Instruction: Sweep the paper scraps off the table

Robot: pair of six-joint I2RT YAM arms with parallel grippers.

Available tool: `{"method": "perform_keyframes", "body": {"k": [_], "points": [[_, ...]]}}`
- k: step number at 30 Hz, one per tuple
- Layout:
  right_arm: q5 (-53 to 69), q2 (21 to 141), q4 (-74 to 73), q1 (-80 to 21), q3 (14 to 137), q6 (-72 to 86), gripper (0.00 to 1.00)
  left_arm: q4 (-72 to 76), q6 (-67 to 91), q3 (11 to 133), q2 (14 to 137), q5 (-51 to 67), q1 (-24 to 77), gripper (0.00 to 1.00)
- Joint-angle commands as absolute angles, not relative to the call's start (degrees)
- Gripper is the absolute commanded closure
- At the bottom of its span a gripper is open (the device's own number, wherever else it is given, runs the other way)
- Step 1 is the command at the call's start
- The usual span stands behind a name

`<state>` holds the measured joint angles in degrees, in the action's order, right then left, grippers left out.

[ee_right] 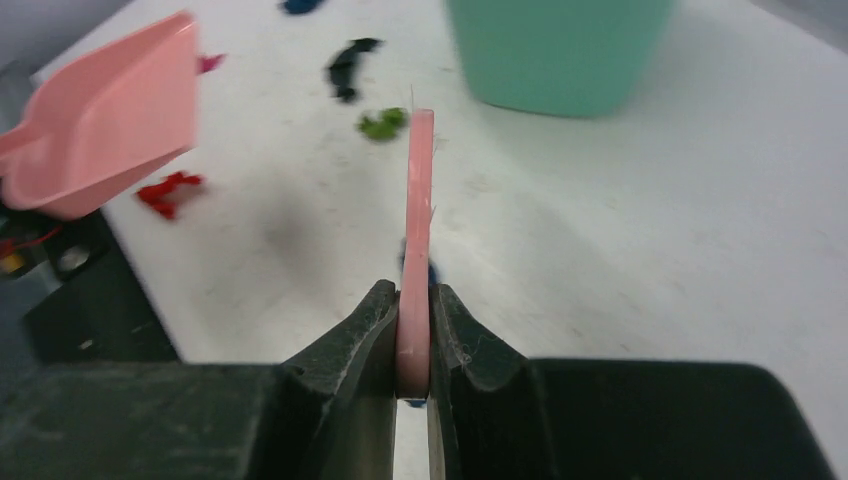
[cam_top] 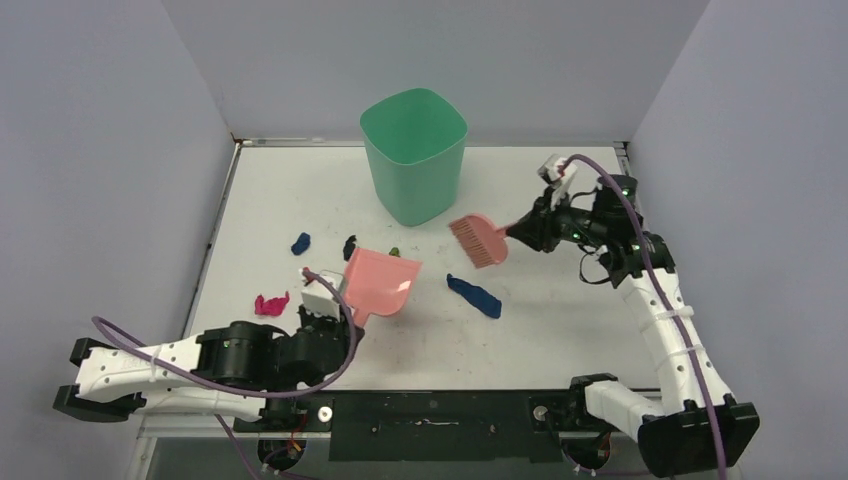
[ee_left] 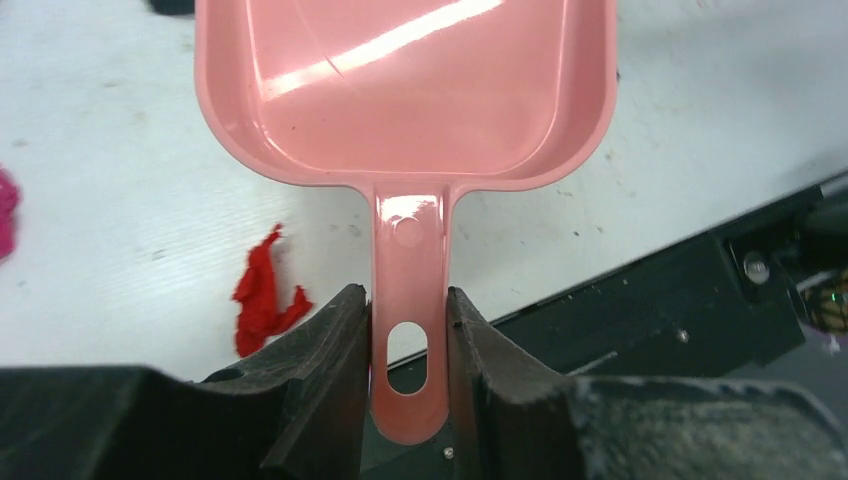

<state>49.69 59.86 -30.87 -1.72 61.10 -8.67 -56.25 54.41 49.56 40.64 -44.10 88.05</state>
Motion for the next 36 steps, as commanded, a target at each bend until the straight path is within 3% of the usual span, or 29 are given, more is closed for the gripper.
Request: {"method": "perform_keyframes", "body": {"k": [1, 6, 9, 13, 20, 25, 34, 36], "points": [[57.86, 65.01, -34.90, -17.36, 65.88, -5.59, 0.95, -78.10, 65.27, 57.57, 39.70, -54.54, 88.24, 1.00], [58.03, 77.31, -42.75, -28.92, 76.06, -13.18, 0.95, -90.67, 74.32, 64.76, 38.50, -59.15, 87.98, 1.00], [55.38, 83.86, -40.73, -36.76, 82.07, -9.88, 0.95, -91.84, 73.95, 66.82, 37.75, -59.97, 85.18, 1.00], [50.03, 89.05, -25.47, -44.58, 82.54, -1.02, 0.95, -91.72, 73.23, 70.01, 37.22, -61.92, 77.93, 1.00], [42.31, 98.58, 11.59, -51.37, 77.34, 31.55, 0.95, -90.97, 70.01, 77.39, 40.07, -67.48, 73.62, 1.00], [35.01, 110.33, 20.23, -55.35, 83.67, 46.30, 0.95, -91.64, 69.39, 81.36, 42.31, -68.59, 72.89, 1.00], [30.71, 134.29, 16.21, -57.77, 111.10, 58.70, 0.95, -91.66, 66.79, 82.82, 41.90, -69.99, 71.61, 1.00], [26.65, 138.57, 9.12, -58.35, 117.83, 58.80, 0.95, -91.48, 66.35, 82.82, 42.22, -70.09, 71.32, 1.00]]}}
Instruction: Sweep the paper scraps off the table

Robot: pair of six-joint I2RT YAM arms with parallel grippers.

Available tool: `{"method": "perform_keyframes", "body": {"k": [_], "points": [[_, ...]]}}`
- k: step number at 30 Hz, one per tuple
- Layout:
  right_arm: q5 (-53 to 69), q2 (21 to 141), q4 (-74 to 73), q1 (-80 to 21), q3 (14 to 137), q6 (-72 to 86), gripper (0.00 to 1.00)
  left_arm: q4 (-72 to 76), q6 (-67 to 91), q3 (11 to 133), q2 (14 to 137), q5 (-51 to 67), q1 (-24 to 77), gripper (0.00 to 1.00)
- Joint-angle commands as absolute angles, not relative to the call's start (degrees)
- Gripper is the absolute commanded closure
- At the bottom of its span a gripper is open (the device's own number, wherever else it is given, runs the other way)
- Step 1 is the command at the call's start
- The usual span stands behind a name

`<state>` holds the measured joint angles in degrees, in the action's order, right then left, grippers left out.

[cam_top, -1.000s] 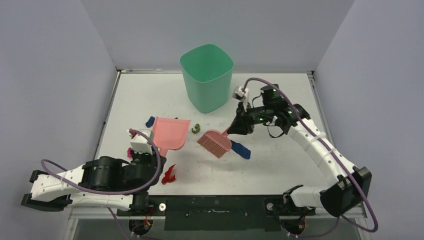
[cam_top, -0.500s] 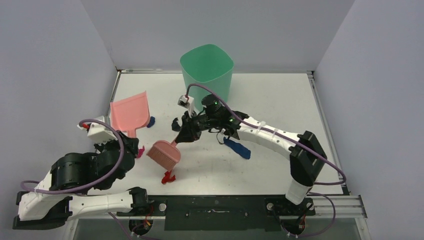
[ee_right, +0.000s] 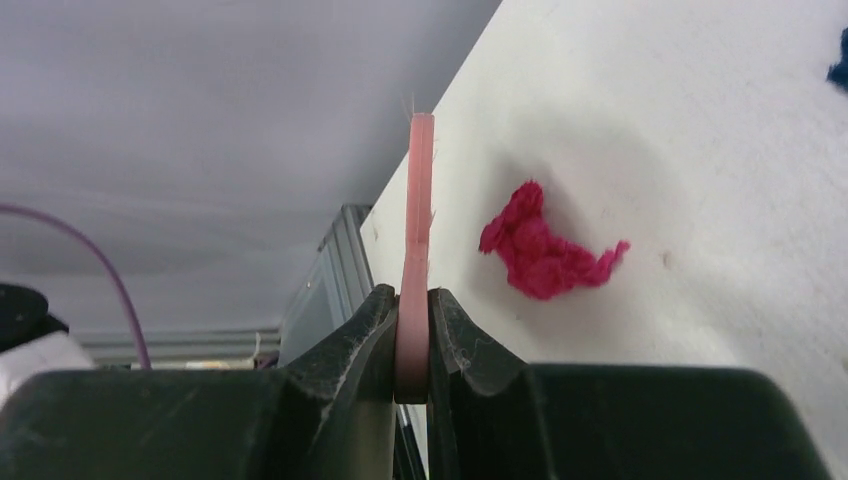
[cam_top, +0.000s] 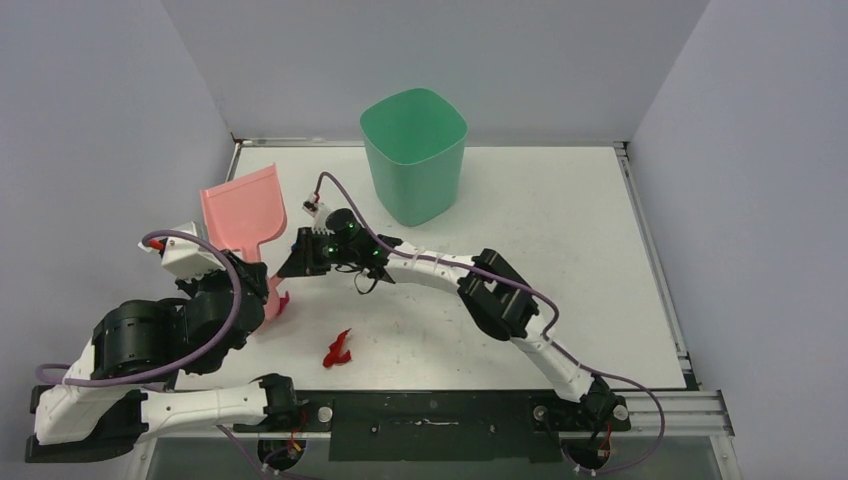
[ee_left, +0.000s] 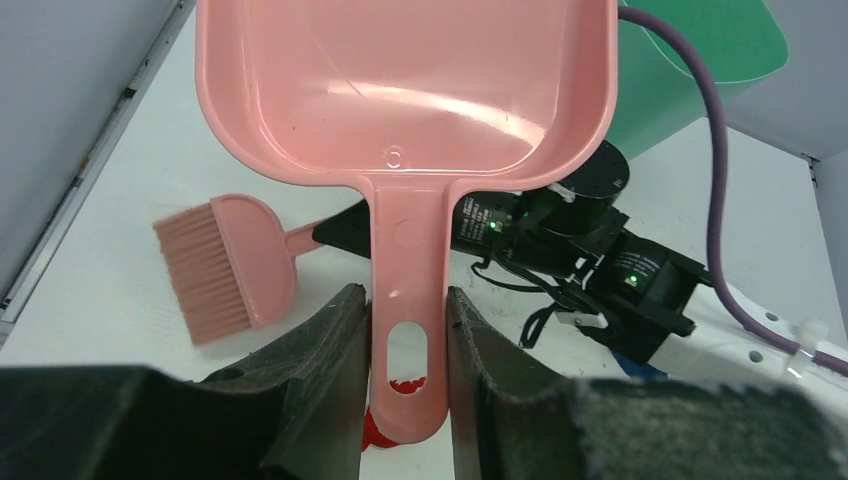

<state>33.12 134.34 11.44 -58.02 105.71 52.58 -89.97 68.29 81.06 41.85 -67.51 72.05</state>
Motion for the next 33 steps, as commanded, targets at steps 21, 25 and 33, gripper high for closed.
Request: {"method": "perform_keyframes", "body": {"k": [21, 25, 33], "points": [[21.91, 102.17, -12.02, -51.12, 70.47, 39.06, 0.95, -86.36, 59.34, 81.39, 39.57, -65.48, 69.86, 1.00], [22.29, 98.38, -21.57, -46.06, 70.06, 28.94, 0.95, -86.58, 57.87, 82.26, 40.46, -64.09, 69.60, 1.00], [25.32, 88.71, -37.97, -30.52, 68.73, 12.77, 0.95, -81.83, 49.06, 81.33, 43.77, -59.00, 69.28, 1.00]]}}
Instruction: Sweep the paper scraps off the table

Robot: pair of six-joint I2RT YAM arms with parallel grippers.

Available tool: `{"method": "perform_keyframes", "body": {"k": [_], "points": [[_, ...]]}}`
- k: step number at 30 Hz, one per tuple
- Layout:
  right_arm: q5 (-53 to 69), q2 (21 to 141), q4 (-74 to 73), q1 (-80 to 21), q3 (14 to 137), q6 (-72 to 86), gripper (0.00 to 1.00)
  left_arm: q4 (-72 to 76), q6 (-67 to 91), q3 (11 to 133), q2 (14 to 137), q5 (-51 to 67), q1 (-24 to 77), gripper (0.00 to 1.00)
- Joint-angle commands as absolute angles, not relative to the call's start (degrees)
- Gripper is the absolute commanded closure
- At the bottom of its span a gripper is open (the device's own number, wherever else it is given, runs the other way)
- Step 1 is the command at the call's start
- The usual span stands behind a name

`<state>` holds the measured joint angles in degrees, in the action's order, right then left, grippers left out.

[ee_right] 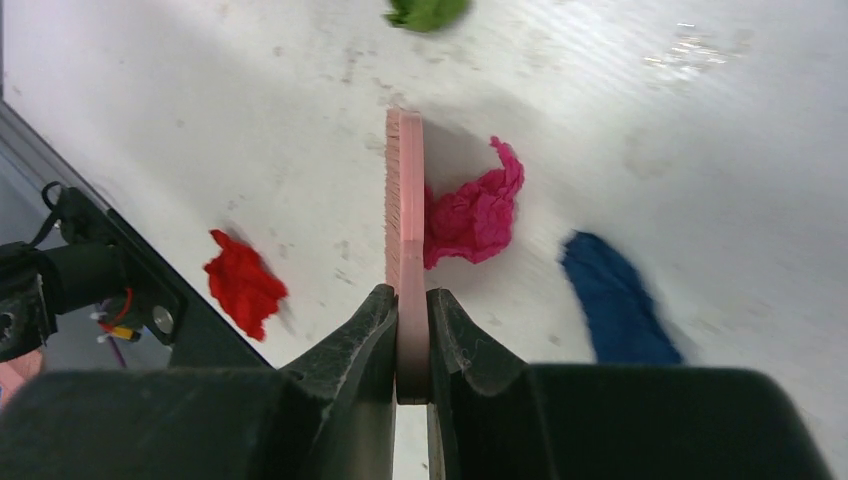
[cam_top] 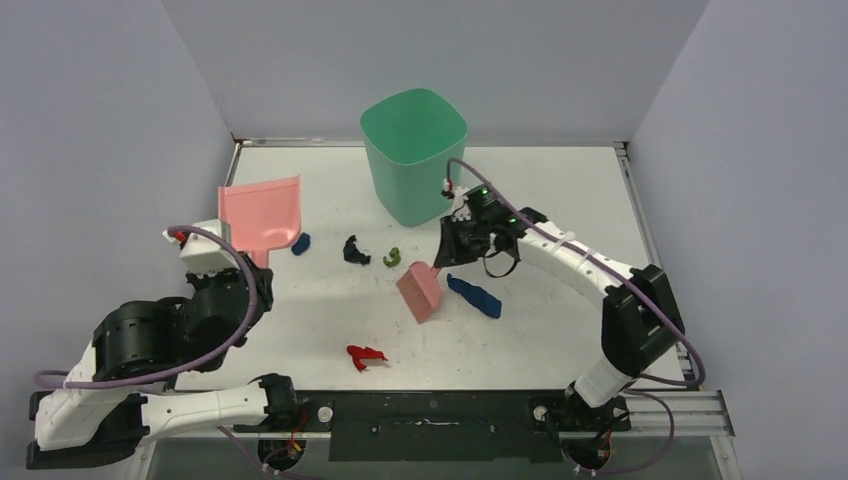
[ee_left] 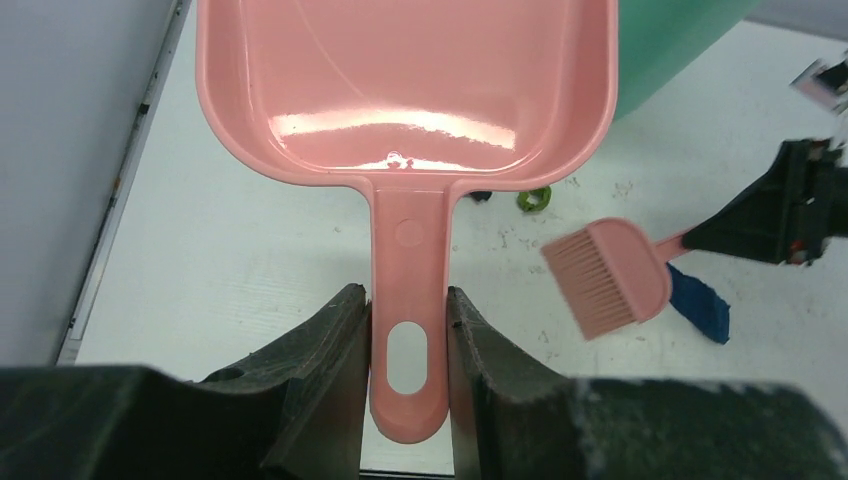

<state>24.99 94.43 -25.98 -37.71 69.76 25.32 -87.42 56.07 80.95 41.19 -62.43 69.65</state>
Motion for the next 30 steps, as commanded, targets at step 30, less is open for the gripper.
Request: {"method": "perform_keyframes", "body": {"k": [30], "points": [[43.50, 103.15, -23.85, -48.75, 79.41, 20.35, 0.95, -77.89, 41.40, 76.25, 48.14, -46.09, 69.21, 1.00]]}}
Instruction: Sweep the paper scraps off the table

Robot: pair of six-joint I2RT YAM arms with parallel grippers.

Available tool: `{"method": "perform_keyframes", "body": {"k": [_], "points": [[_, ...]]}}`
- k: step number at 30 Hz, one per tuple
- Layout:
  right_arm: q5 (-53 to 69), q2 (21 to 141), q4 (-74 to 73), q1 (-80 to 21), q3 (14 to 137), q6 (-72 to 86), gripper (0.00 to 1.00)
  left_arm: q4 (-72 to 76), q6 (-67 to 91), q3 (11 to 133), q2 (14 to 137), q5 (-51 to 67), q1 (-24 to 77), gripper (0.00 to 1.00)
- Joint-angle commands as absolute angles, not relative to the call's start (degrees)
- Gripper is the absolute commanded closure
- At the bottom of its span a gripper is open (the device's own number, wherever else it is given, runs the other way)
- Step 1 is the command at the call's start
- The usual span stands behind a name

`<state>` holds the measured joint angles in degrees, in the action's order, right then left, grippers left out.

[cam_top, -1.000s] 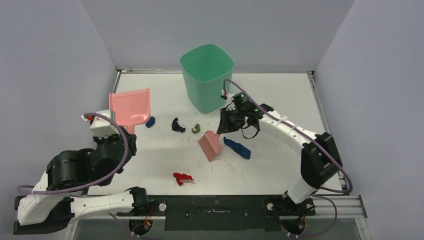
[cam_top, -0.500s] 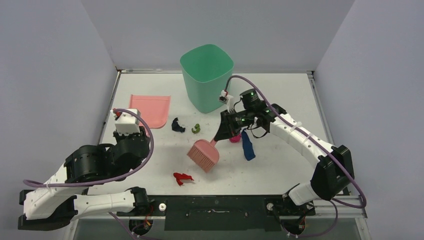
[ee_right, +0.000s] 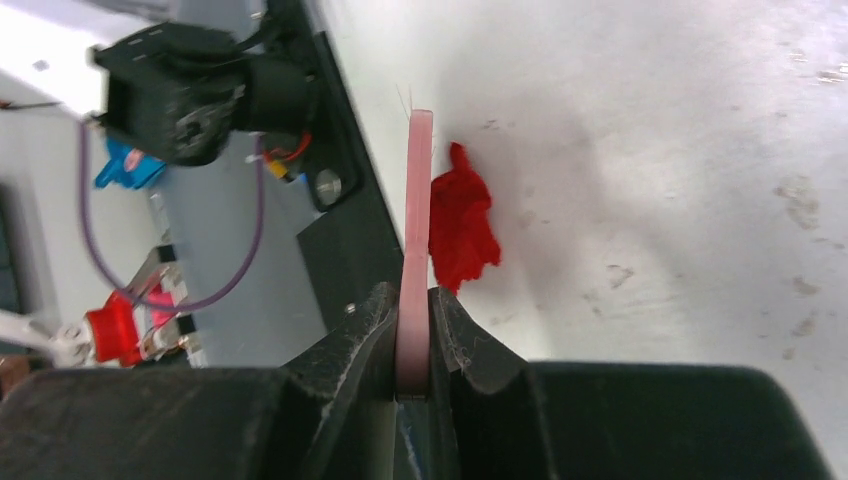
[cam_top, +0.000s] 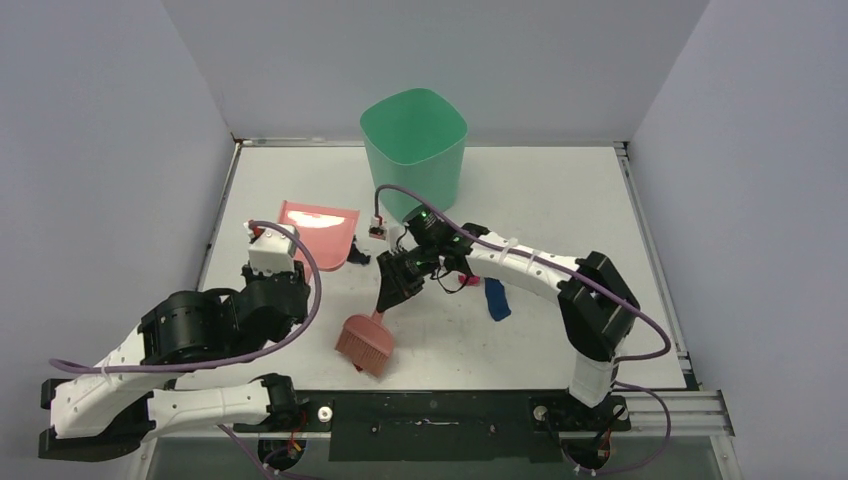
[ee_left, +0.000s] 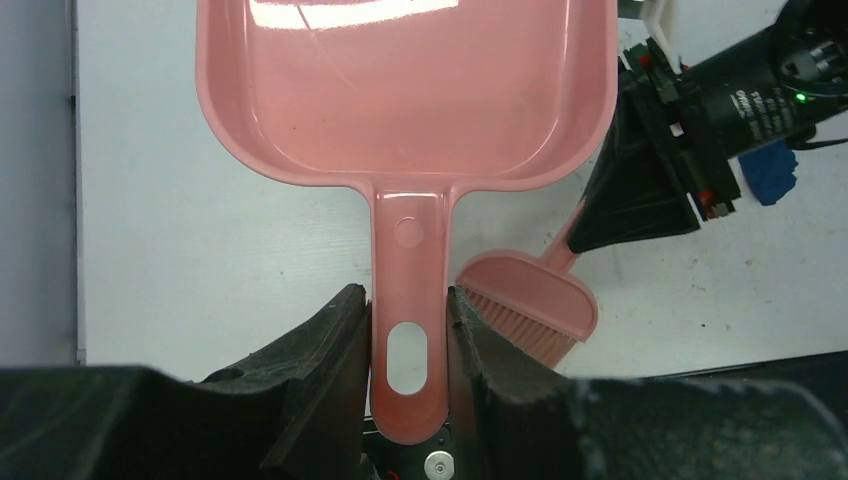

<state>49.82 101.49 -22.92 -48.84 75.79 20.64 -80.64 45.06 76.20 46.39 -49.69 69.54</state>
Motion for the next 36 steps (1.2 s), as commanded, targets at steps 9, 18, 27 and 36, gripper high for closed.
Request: {"method": "perform_keyframes", "body": {"k": [9, 18, 27, 36], "points": [[35.36, 96.76, -29.83, -38.34, 71.41, 12.12, 0.95, -76.45, 37.41, 74.03, 52.34, -41.44, 69.36, 1.00], [29.41, 83.00, -33.55, -28.23, 63.93, 6.48, 0.95, -70.30, 32.90, 68.94, 51.78, -36.50, 69.55, 1.00], [32.88, 76.84, -43.08, -13.97, 76.42, 1.71, 0.95, -64.55, 31.81, 62.80, 51.36, -23.55, 69.91, 1.00], [21.36, 77.13, -47.26, -8.53, 87.19, -9.80, 0.95, -61.73, 31.30, 59.88, 55.66, -15.23, 72.07, 1.00]]}}
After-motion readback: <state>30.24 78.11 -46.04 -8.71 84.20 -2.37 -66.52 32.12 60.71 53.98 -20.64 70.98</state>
